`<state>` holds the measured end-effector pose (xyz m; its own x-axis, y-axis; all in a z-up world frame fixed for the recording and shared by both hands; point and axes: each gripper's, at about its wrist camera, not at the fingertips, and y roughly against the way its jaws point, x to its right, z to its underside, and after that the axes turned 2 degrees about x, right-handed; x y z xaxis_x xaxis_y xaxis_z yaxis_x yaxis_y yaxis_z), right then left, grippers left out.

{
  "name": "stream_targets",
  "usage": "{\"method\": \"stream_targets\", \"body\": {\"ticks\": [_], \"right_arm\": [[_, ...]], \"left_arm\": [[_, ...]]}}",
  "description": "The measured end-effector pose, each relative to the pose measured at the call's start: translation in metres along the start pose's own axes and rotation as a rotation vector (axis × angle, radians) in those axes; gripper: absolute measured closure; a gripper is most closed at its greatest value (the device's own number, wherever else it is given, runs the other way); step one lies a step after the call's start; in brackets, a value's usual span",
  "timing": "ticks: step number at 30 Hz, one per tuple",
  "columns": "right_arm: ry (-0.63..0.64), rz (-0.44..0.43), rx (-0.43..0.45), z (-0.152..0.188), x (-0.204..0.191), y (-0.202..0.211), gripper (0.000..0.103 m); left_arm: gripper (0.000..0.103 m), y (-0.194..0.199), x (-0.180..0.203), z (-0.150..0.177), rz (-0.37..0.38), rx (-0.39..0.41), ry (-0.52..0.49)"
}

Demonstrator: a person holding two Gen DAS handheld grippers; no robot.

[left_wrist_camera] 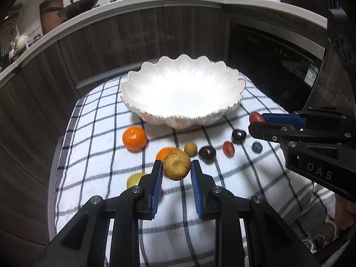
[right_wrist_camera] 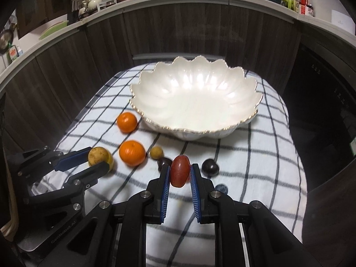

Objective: Organize fruits
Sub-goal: 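Grasp the brown fruit with the left gripper while the right gripper lifts the tomato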

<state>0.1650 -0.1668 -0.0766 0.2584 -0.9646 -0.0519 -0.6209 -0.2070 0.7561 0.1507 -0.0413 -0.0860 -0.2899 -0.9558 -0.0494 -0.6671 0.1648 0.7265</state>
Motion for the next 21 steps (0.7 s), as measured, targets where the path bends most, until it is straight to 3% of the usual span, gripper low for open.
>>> {"method": "stream_targets", "body": {"ticks": [21], "right_arm": [[0.005,0.035,0.085,-0.053,0.021,-0.007,0.083]], "left_arm": [[0.077,-0.015,-0.019,-0.055,-0.027,0.061,0.044]]}}
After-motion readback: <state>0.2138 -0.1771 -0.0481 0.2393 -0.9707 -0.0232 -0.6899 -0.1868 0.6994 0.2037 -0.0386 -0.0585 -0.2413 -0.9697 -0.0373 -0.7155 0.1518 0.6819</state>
